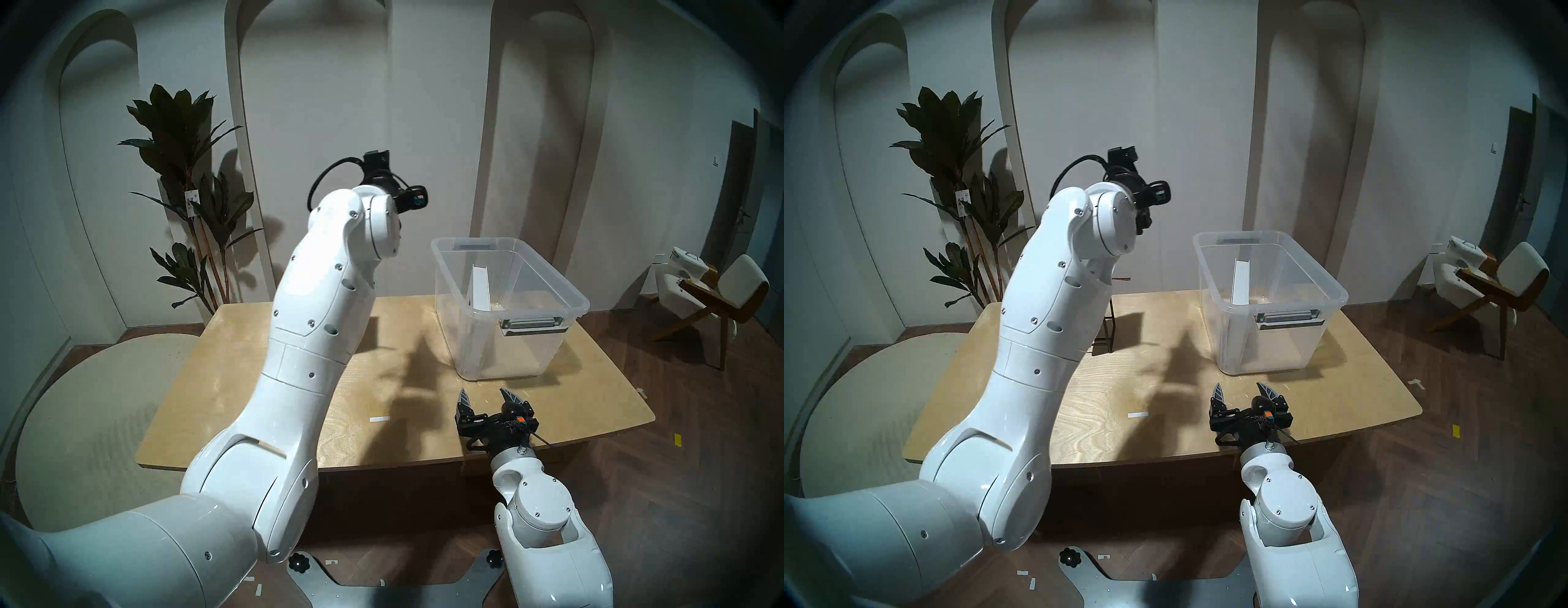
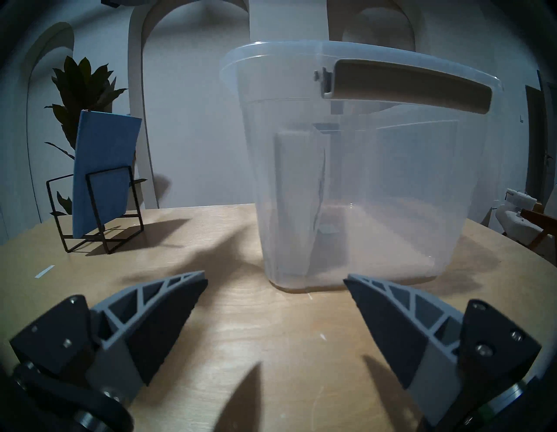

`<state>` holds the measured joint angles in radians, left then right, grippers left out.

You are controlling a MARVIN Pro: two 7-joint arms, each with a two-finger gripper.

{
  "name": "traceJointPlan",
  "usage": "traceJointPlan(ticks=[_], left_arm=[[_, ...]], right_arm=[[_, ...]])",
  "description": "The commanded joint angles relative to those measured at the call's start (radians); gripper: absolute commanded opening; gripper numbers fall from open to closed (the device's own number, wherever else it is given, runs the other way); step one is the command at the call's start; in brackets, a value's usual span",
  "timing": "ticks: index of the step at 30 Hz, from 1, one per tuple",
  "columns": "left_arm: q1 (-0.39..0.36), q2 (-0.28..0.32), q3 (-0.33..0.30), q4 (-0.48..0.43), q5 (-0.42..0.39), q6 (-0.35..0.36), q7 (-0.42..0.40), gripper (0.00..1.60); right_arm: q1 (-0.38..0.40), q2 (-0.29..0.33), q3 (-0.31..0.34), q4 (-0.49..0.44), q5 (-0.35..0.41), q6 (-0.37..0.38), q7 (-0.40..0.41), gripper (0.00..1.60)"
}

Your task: Pack the books into the storage box

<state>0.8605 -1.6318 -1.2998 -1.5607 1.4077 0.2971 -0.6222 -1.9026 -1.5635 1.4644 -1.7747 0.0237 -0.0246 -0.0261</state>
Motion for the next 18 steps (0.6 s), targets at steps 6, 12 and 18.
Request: traceJointPlan(ticks=[6, 12, 18], left_arm=[[0.133, 0.091, -0.105, -0.176, 0.008, 0.012, 0.085, 1.60], [0.211, 0.102, -0.135, -0.262, -0.013, 0.007, 0.083, 1.60], [0.251, 0.108, -0.146, -0.309, -0.030, -0.001, 0.086, 1.60]], right_arm=[[0.092, 0.068, -0.199, -0.003, 0.011, -0.045, -0.049, 1.60], [0.169, 0.075, -0.271, 0.004, 0.015, -0.040, -0.078, 1.60], [0.219, 0.074, -0.323, -0.007, 0.019, -0.037, -0.100, 1.60]])
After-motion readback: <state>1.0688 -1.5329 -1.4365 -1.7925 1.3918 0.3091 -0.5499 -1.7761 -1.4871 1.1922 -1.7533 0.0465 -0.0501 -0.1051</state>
